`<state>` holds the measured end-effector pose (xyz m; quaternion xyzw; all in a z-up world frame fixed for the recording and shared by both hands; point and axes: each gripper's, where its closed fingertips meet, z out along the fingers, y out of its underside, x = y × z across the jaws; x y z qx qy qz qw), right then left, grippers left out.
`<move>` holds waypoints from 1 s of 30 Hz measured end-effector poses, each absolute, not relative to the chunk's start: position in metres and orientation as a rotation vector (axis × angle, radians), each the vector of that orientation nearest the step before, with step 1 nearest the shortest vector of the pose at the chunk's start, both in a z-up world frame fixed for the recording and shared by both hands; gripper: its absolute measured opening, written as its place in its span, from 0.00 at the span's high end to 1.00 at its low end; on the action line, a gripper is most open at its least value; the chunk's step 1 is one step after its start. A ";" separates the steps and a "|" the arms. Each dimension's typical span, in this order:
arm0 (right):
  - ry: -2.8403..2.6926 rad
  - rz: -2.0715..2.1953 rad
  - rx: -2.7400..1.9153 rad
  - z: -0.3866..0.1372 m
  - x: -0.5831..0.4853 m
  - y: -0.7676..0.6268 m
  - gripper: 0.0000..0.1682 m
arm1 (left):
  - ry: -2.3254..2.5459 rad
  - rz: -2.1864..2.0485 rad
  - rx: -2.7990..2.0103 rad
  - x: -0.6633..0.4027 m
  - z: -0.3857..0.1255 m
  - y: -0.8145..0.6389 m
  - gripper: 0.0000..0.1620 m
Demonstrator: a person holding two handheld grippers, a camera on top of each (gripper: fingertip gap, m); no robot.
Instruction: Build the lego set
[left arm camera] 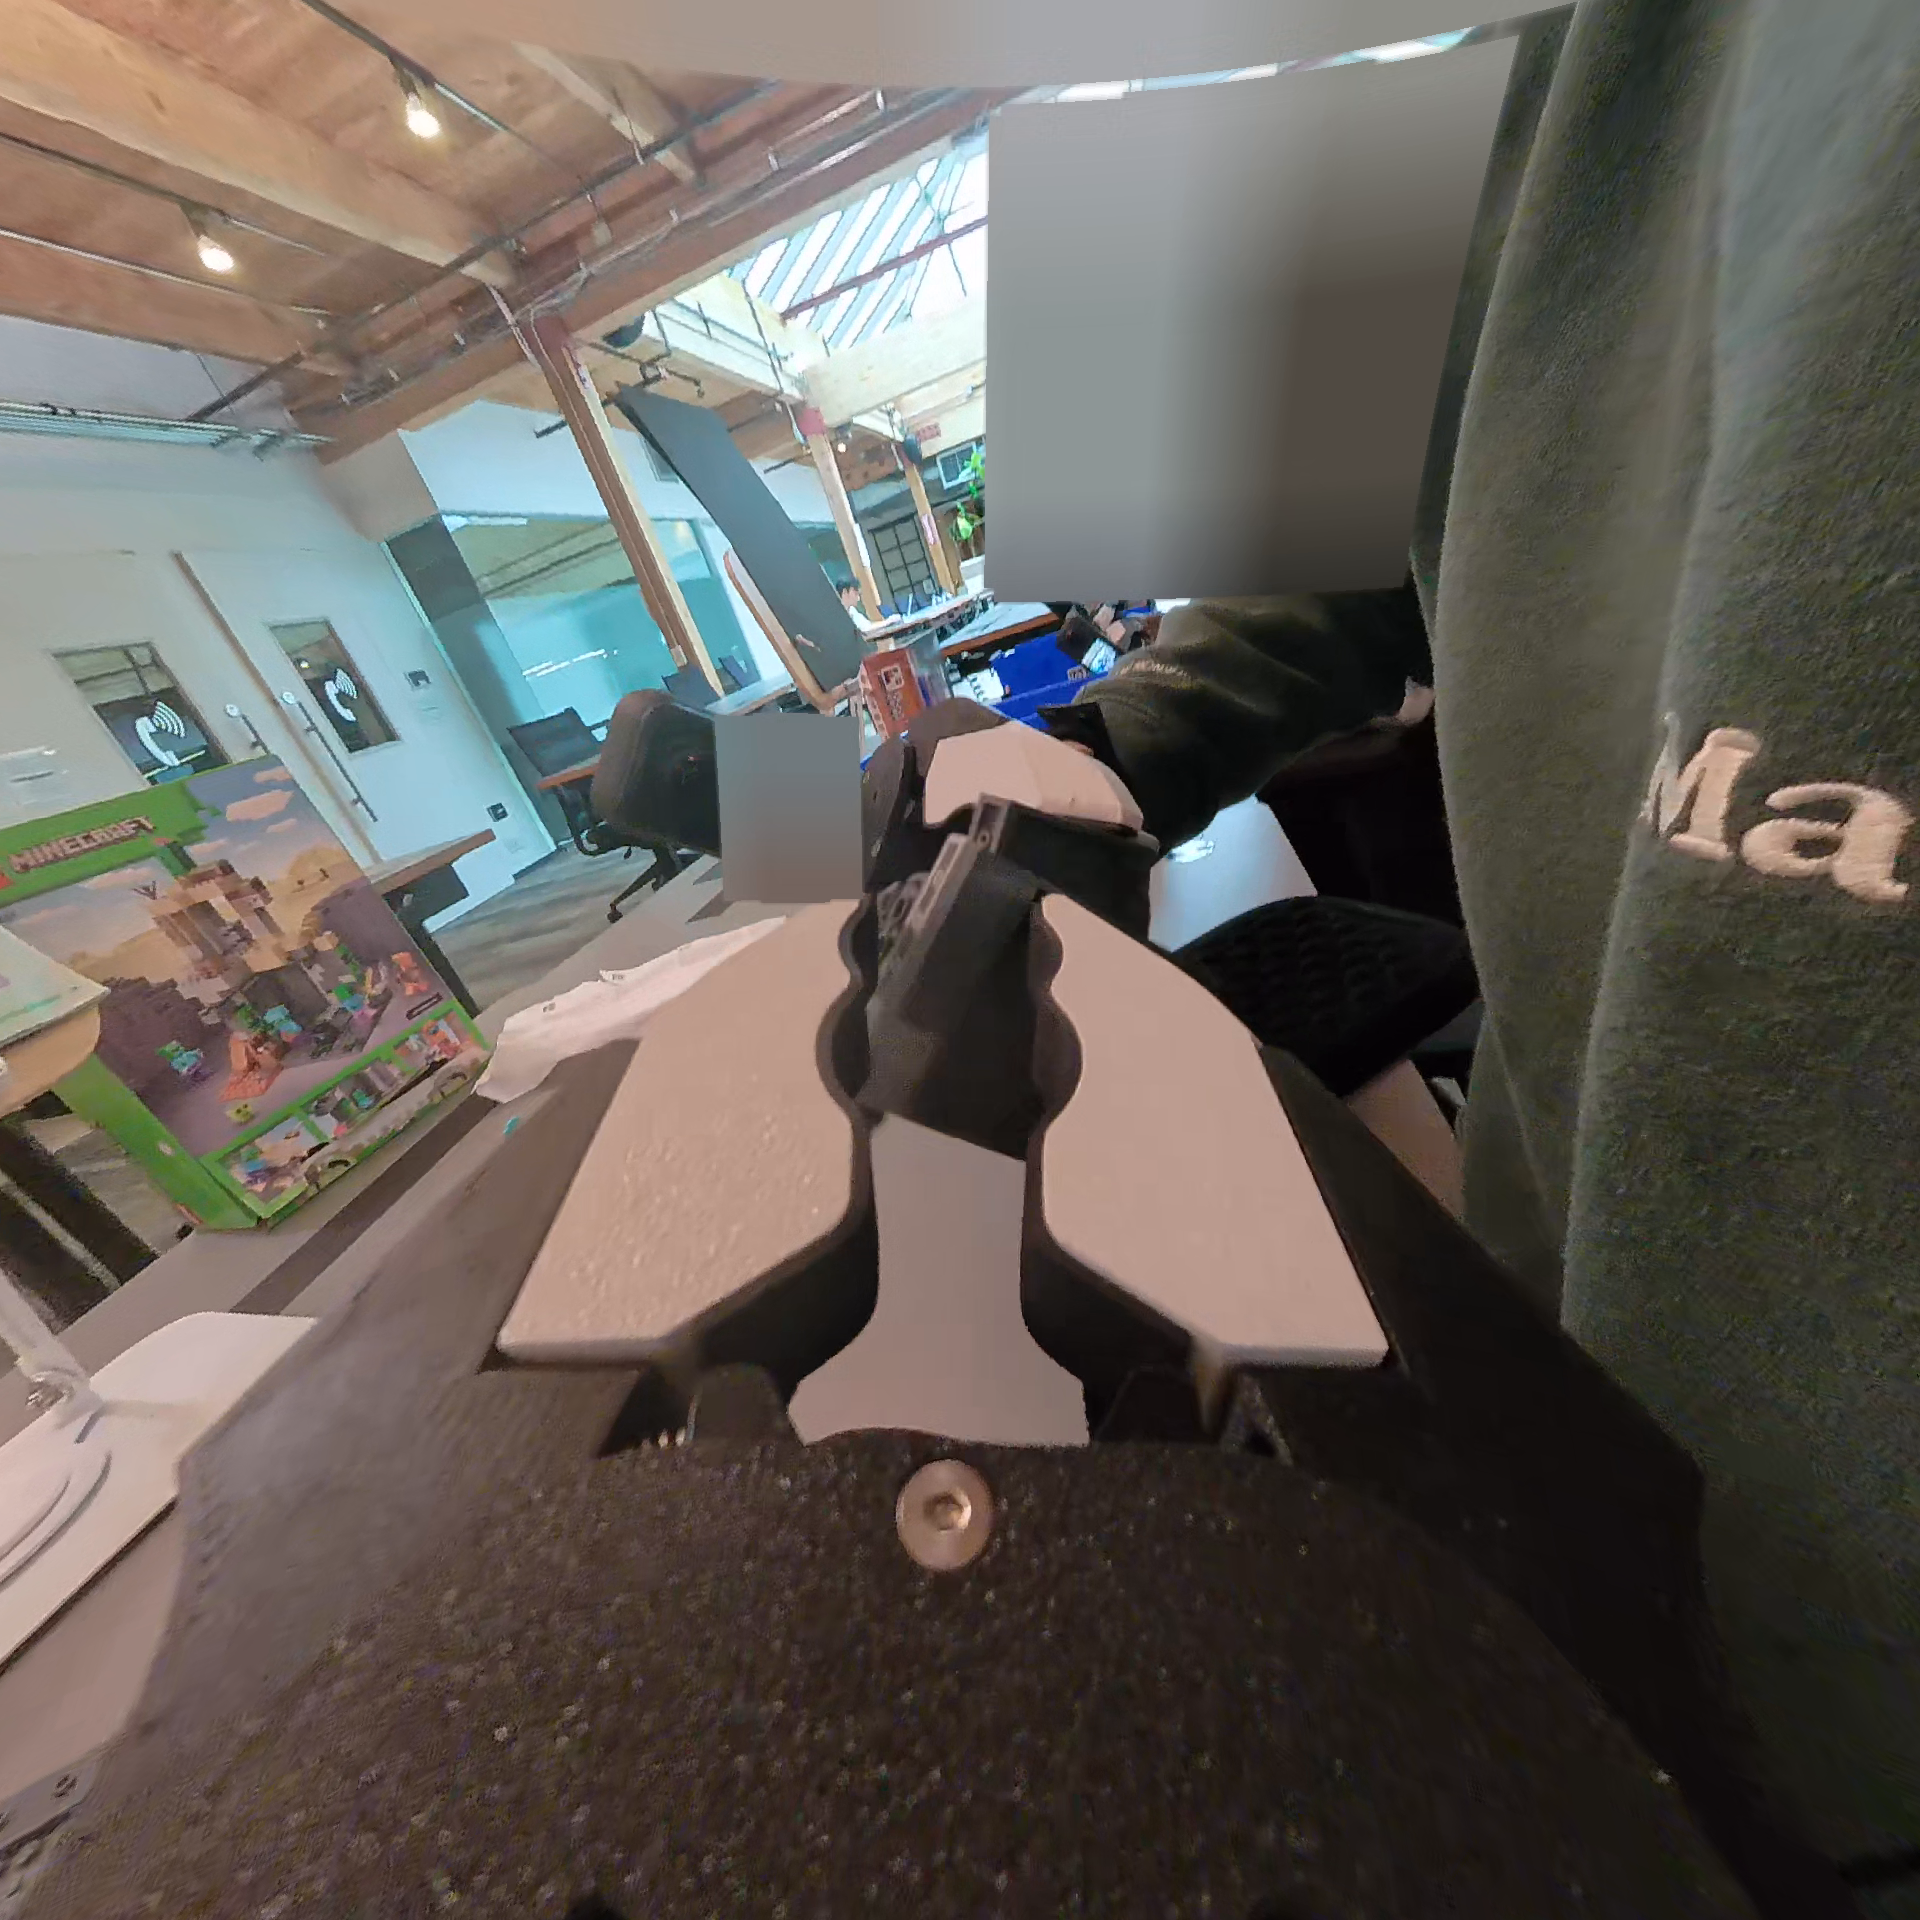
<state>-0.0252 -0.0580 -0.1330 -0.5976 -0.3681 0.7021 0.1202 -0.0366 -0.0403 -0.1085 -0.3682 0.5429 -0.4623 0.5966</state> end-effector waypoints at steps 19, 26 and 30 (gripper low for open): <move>-0.984 2.046 -1.776 -0.149 -0.018 -0.048 0.70 | 1.388 -1.053 -0.986 -0.028 -0.144 -0.025 0.89; -0.909 1.835 -1.971 -0.177 0.013 -0.020 0.70 | 1.392 -1.085 -1.037 -0.031 -0.152 -0.003 0.89; -0.971 1.180 -2.291 -0.223 0.057 0.028 0.70 | 1.252 -1.210 -1.077 -0.034 -0.139 0.017 0.89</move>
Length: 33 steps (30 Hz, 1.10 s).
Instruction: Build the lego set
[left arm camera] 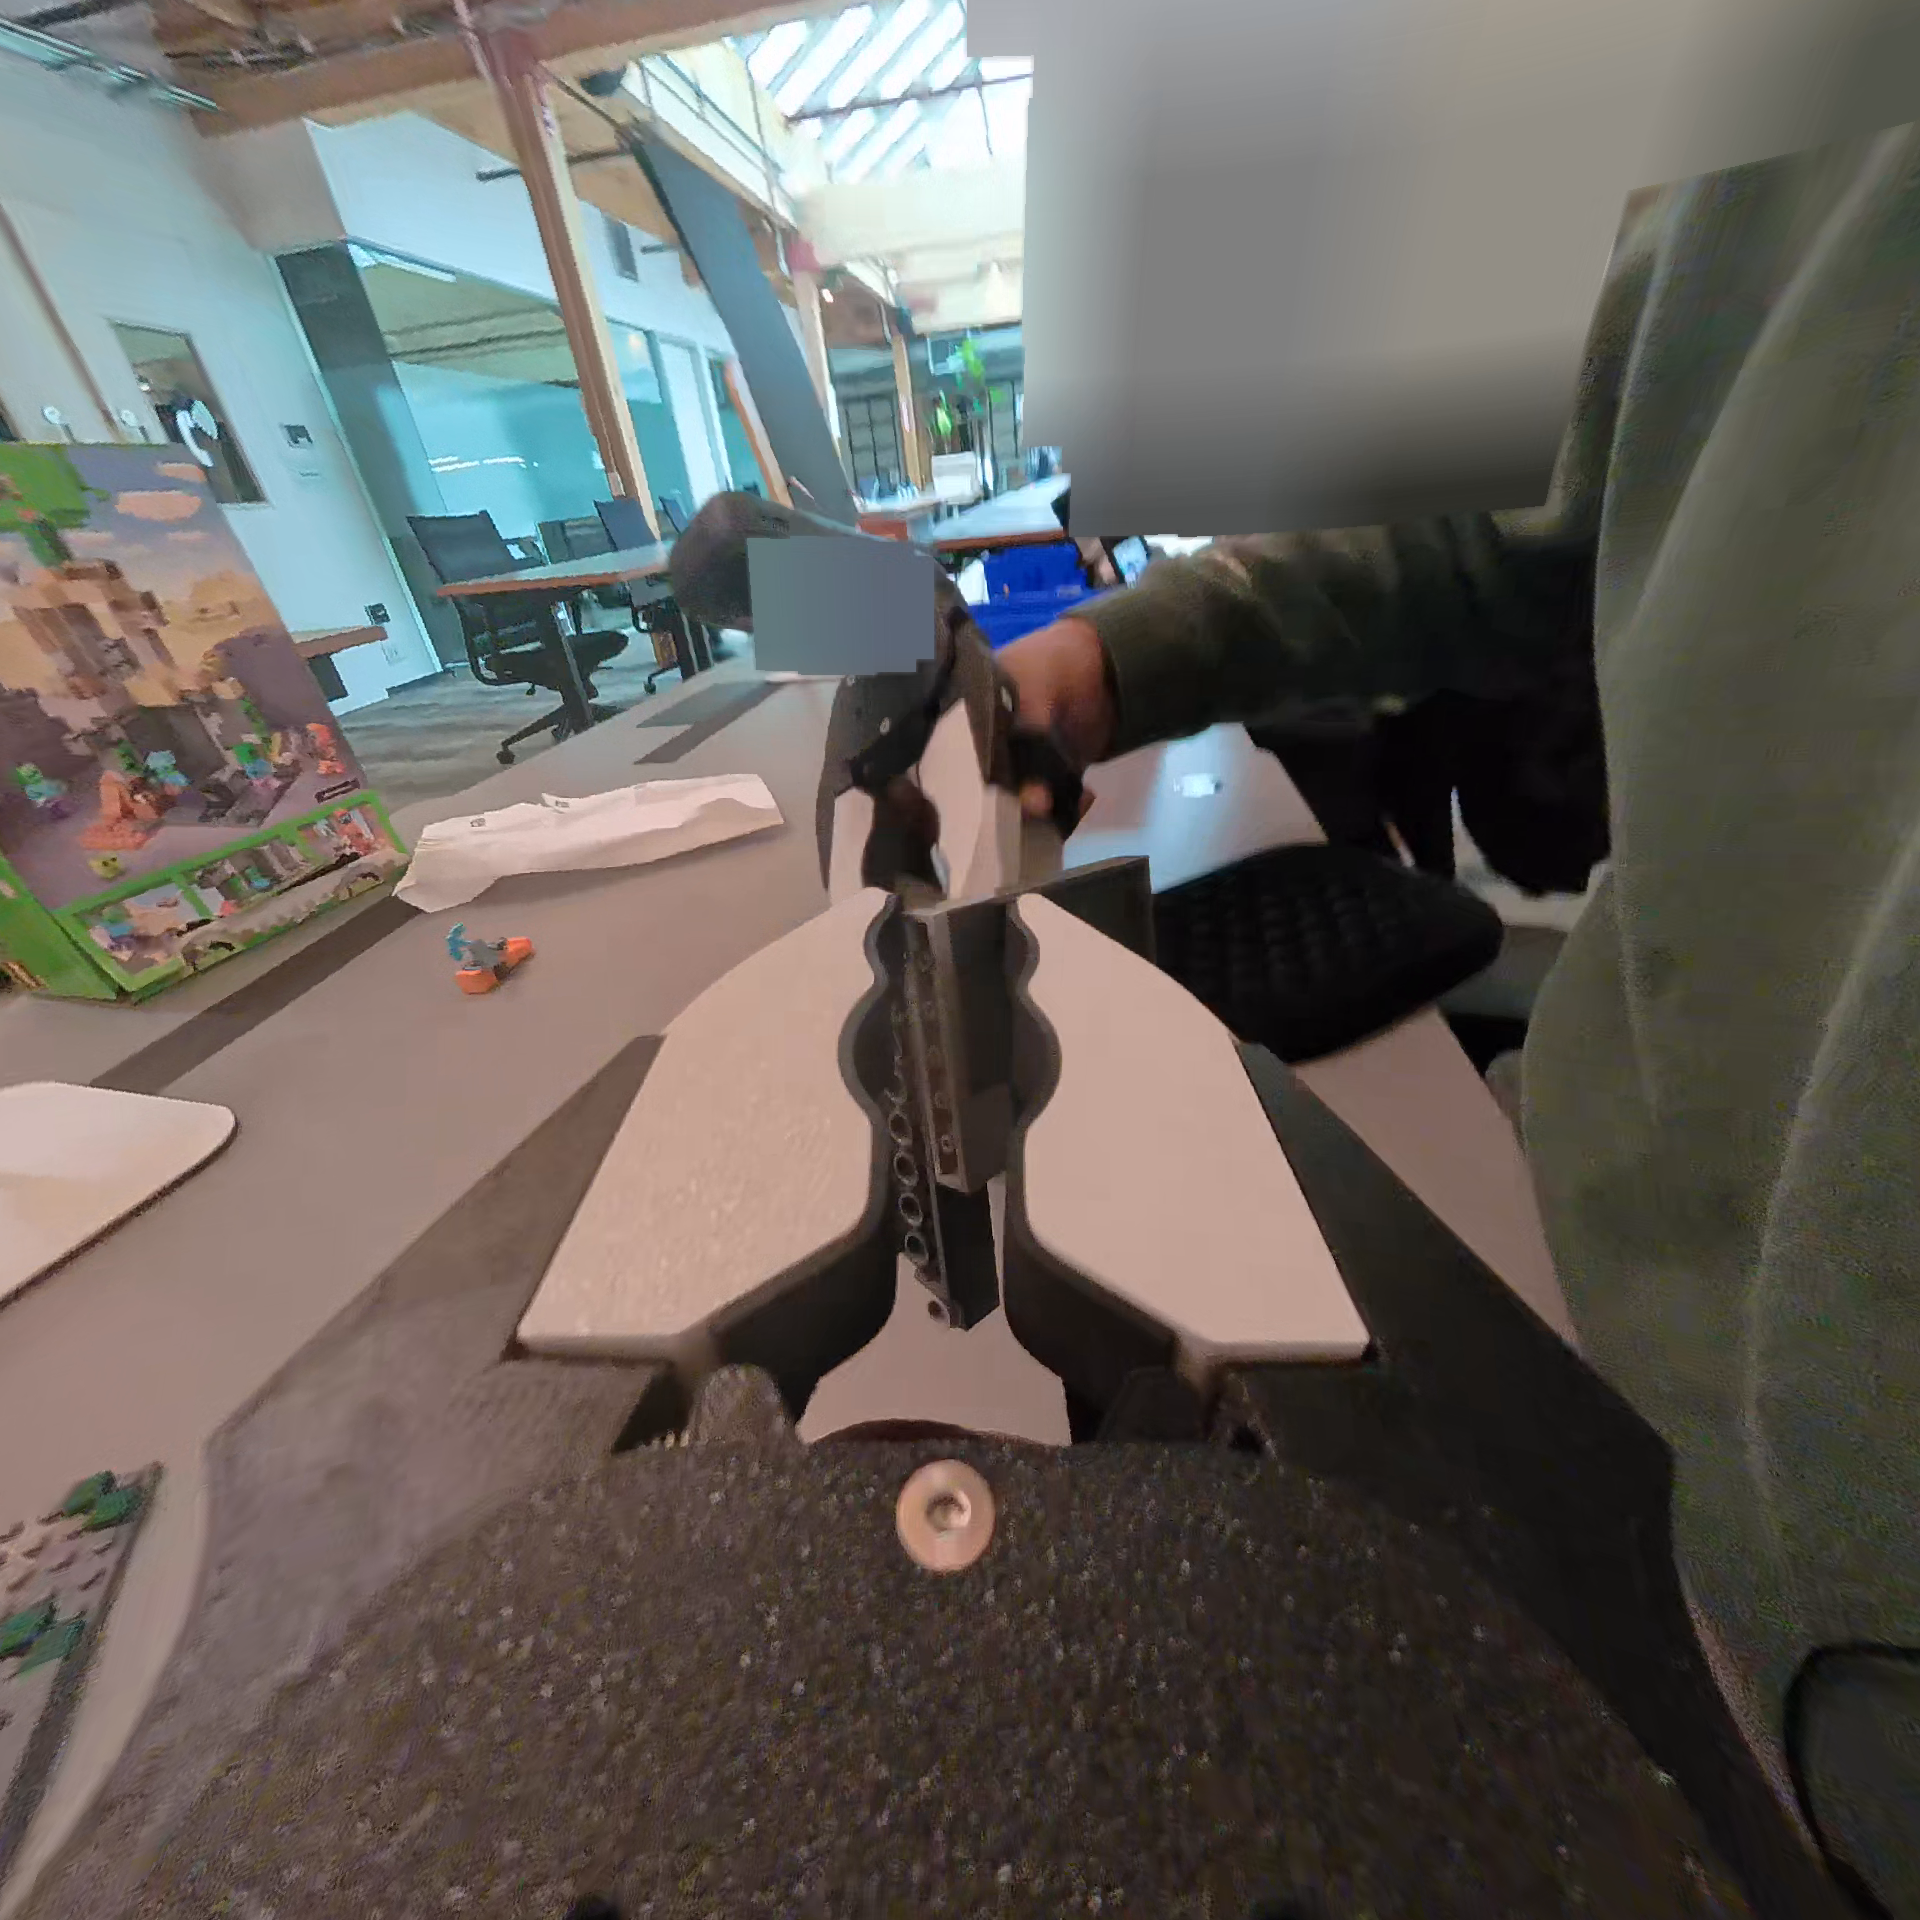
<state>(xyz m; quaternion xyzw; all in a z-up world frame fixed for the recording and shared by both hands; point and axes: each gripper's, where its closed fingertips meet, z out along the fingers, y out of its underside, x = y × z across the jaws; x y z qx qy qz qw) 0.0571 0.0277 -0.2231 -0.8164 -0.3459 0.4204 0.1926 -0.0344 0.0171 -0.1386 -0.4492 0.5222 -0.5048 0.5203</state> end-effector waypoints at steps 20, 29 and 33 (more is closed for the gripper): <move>-0.952 0.720 -1.677 -0.136 -0.031 0.030 0.96 | 0.996 -1.342 -1.169 -0.027 -0.121 0.035 0.89; -1.349 0.417 -1.307 -0.120 -0.019 0.006 0.99 | 1.204 -1.199 -1.275 -0.034 -0.153 0.033 0.61; -1.469 0.385 -1.181 -0.119 -0.035 -0.013 0.98 | 1.346 -1.011 -1.161 -0.022 -0.160 0.018 0.54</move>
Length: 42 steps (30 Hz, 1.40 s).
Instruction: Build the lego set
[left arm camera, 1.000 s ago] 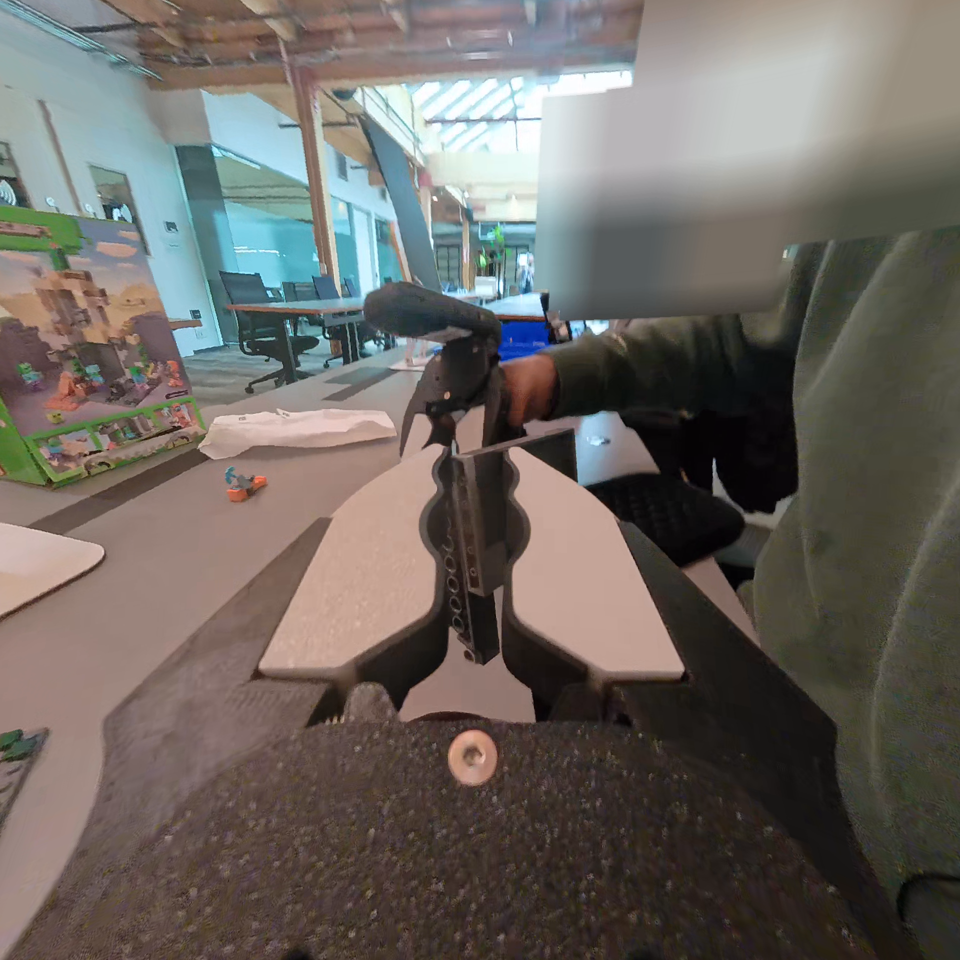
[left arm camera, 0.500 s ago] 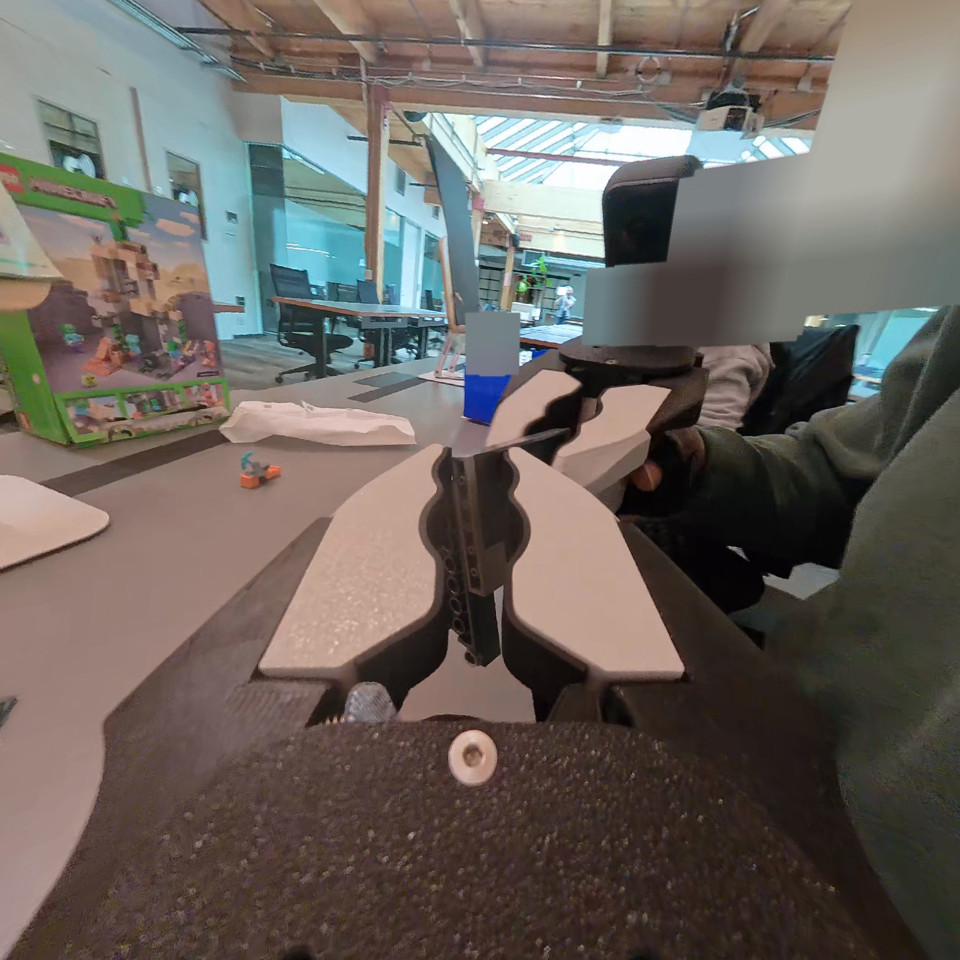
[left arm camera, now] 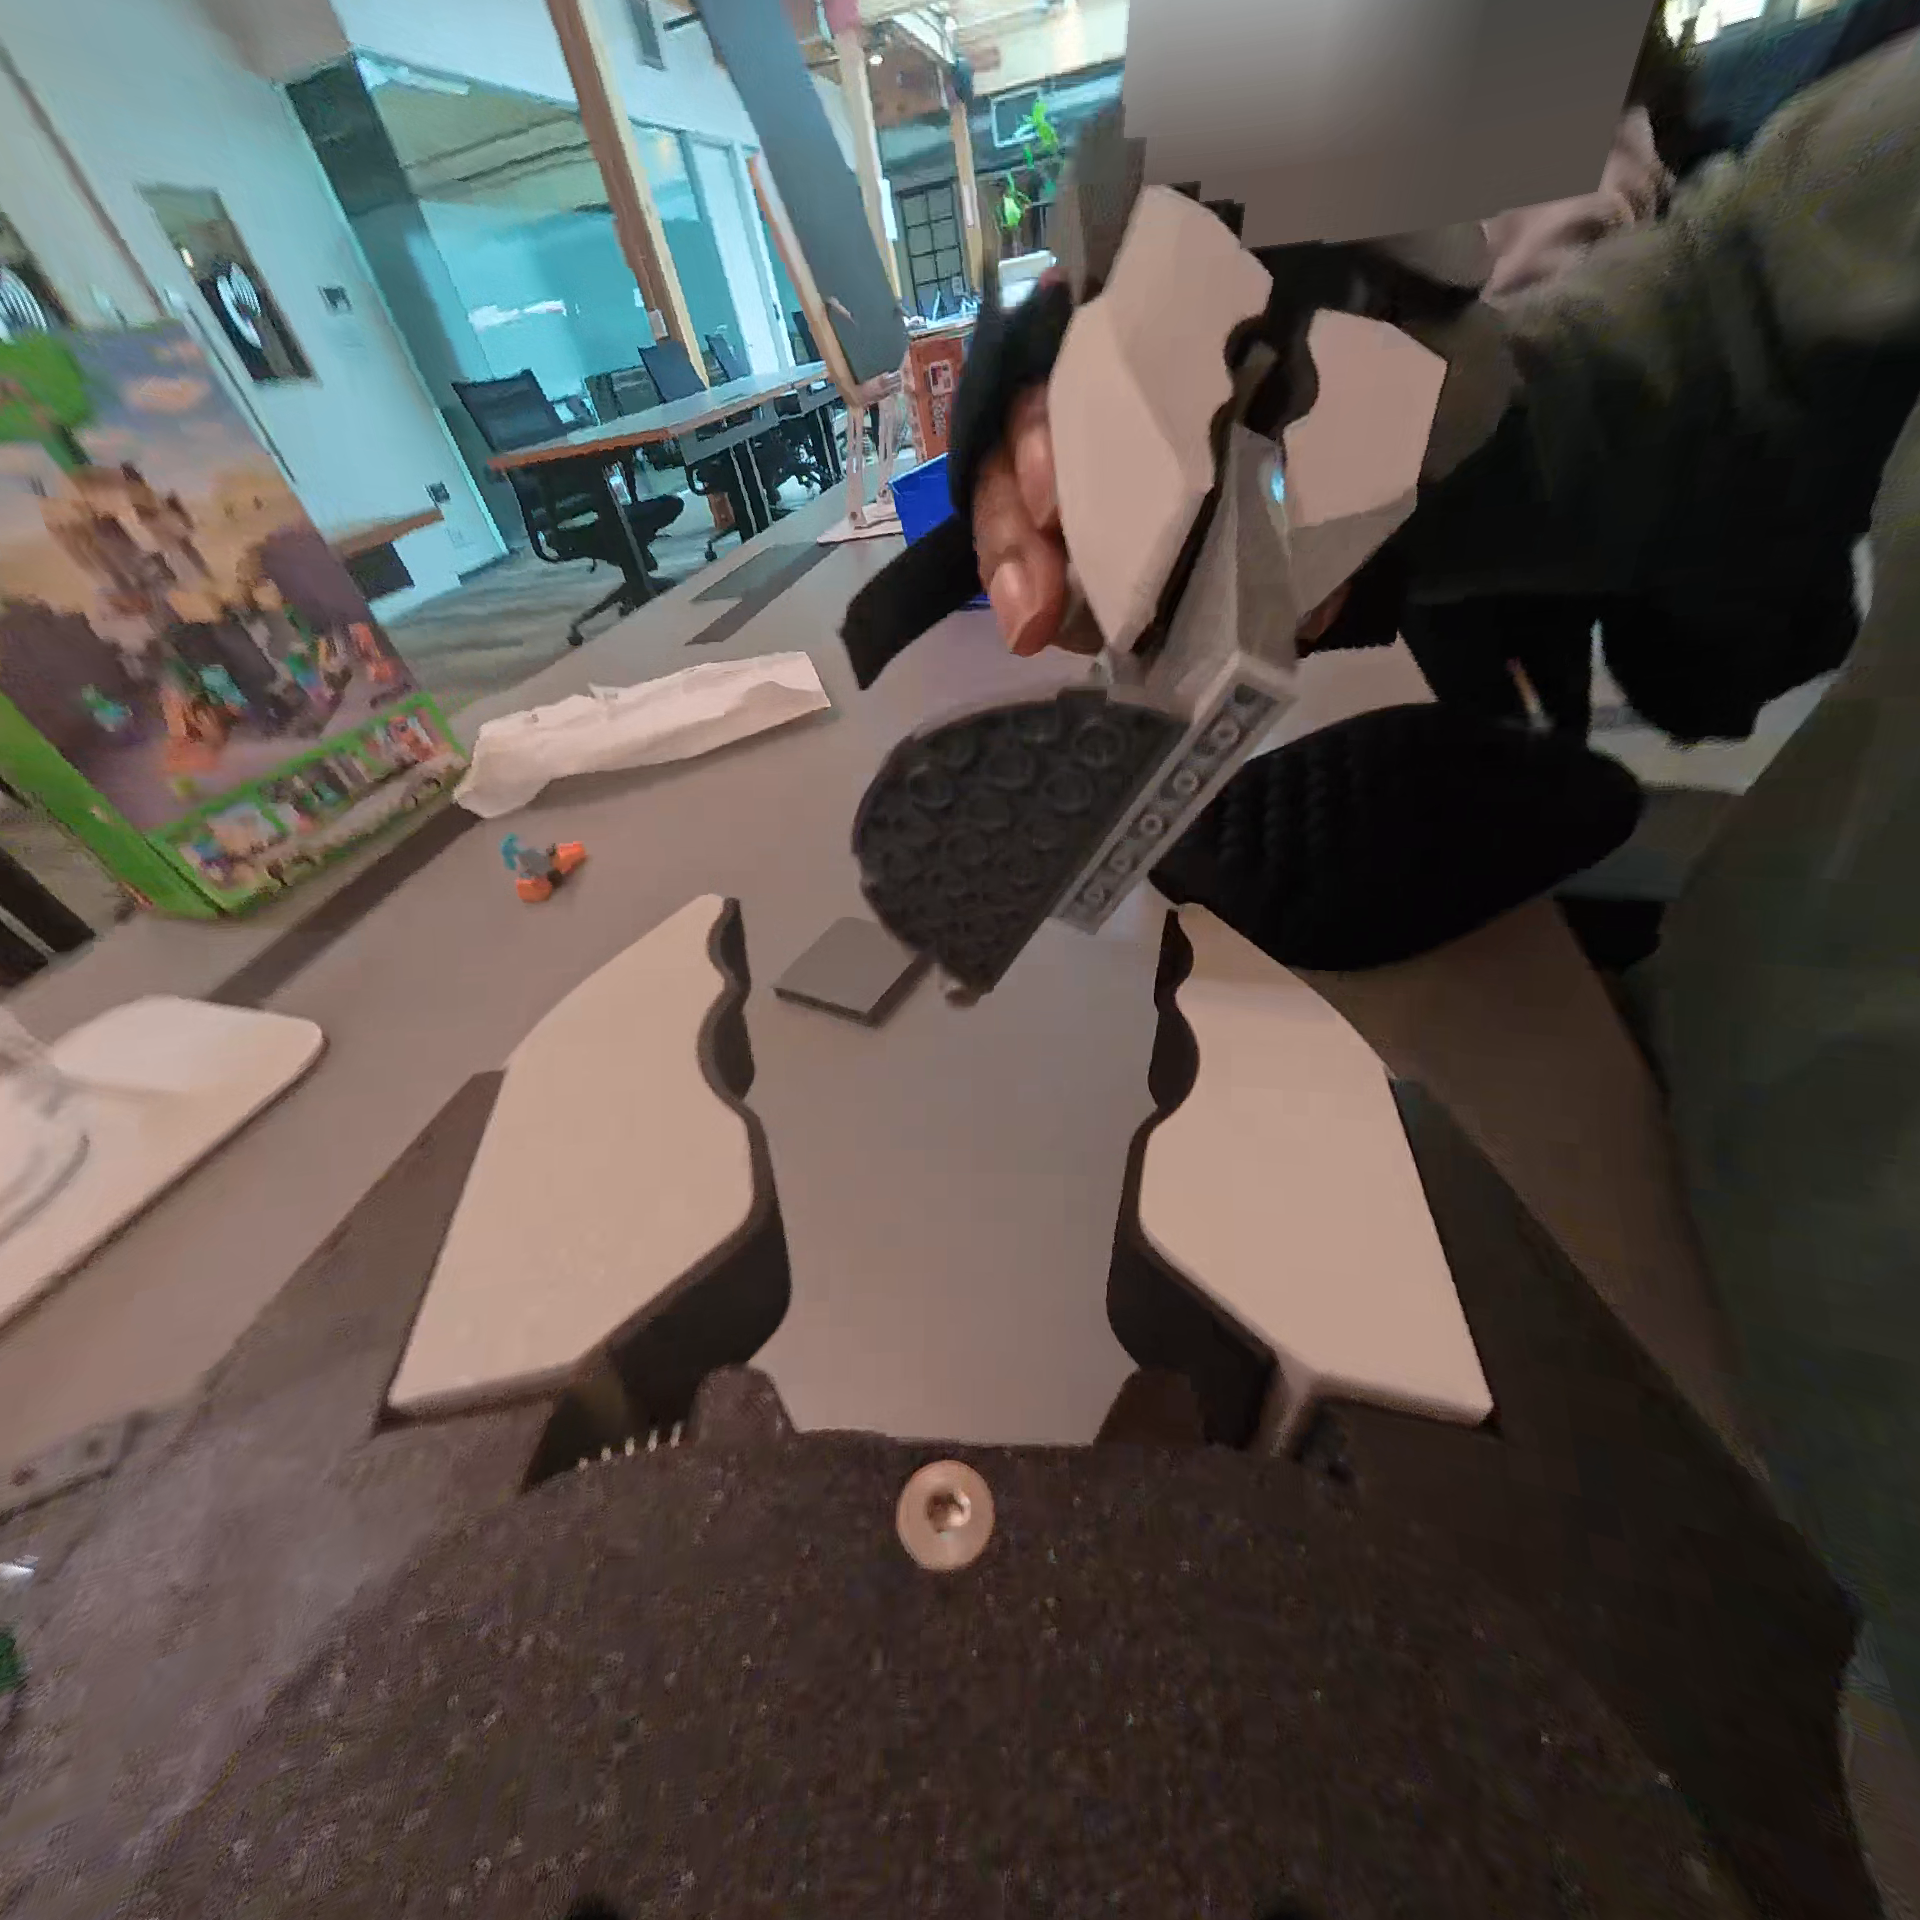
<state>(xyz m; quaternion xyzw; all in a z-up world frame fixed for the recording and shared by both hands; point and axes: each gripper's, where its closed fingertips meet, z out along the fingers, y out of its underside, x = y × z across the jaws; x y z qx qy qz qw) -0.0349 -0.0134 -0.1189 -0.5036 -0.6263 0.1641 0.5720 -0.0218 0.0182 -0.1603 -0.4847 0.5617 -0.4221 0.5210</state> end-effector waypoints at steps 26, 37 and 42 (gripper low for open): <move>-1.271 0.709 -1.437 -0.136 0.001 -0.016 0.79 | 1.404 -0.717 -0.982 -0.024 -0.165 0.018 0.72; -1.304 0.681 -1.394 -0.149 -0.021 -0.009 0.94 | 1.402 -0.792 -1.126 -0.019 -0.174 0.019 0.72; -1.245 0.801 -1.415 -0.151 -0.018 -0.010 0.95 | 1.420 -0.801 -1.148 -0.017 -0.177 0.018 0.71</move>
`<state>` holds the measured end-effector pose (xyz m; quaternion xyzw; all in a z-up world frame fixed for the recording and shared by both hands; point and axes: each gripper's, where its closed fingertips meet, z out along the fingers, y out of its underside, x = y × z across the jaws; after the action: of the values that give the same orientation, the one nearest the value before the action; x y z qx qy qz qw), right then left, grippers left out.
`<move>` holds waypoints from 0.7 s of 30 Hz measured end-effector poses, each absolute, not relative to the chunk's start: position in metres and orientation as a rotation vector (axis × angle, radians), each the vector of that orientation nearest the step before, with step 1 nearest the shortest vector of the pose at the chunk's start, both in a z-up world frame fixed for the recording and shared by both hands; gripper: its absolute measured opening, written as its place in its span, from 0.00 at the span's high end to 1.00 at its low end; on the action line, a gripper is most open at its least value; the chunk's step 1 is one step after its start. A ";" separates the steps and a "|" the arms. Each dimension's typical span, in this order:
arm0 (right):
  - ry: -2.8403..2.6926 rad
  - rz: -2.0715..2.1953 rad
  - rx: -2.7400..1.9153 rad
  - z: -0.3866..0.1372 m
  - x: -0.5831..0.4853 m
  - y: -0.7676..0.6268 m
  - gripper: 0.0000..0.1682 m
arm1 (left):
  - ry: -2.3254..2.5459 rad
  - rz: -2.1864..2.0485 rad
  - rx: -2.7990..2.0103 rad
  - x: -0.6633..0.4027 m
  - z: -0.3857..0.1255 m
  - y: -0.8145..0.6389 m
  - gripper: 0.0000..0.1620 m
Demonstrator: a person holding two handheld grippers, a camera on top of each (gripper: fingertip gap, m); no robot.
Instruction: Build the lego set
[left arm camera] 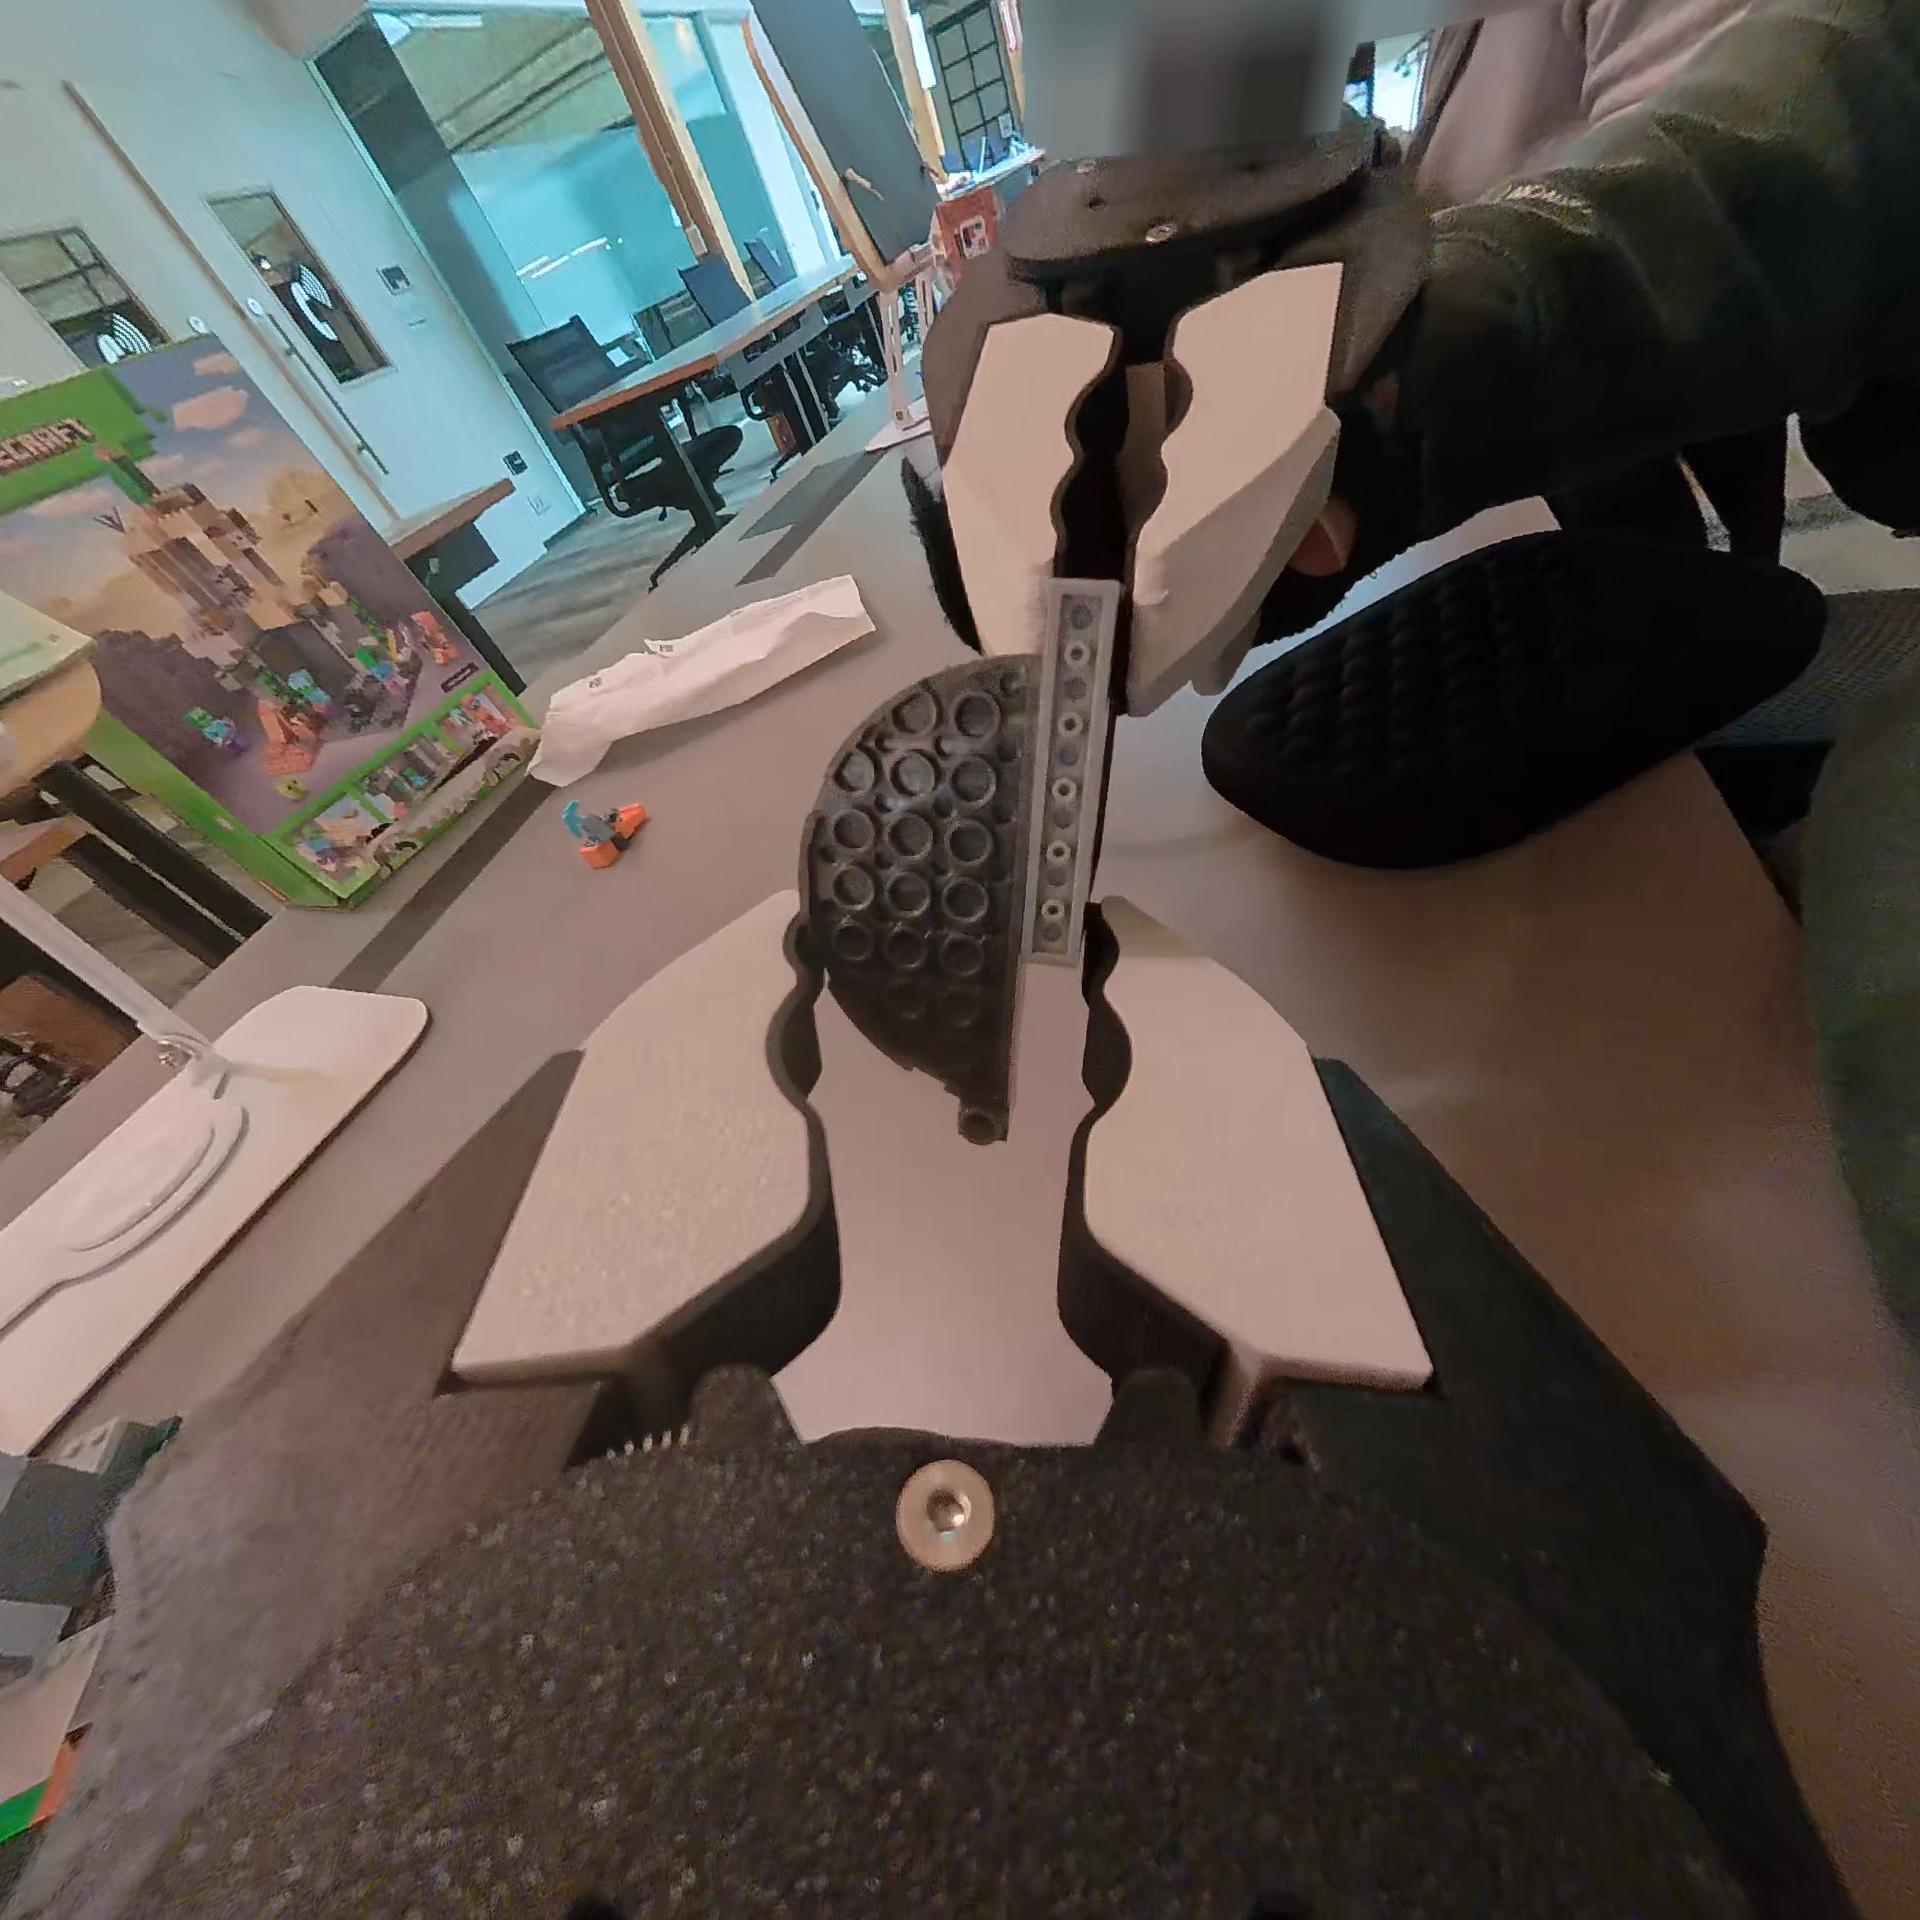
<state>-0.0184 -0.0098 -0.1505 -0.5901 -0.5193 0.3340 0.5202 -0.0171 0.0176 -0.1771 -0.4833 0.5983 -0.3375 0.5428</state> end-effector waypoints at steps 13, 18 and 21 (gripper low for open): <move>-1.391 0.672 -1.331 -0.162 -0.013 -0.016 0.96 | 1.477 -0.835 -1.112 -0.016 -0.177 0.008 0.72; -1.430 0.650 -1.302 -0.164 -0.011 -0.019 0.96 | 1.496 -0.818 -1.094 -0.016 -0.177 0.005 0.72; -1.436 0.627 -1.302 -0.164 -0.009 -0.017 0.96 | 1.487 -0.783 -1.084 -0.015 -0.175 0.007 0.72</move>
<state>-0.0091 -0.0175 -0.1644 -0.5440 -0.6003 0.2622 0.5244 -0.0153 0.0066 -0.1753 -0.4563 0.6255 -0.3294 0.5404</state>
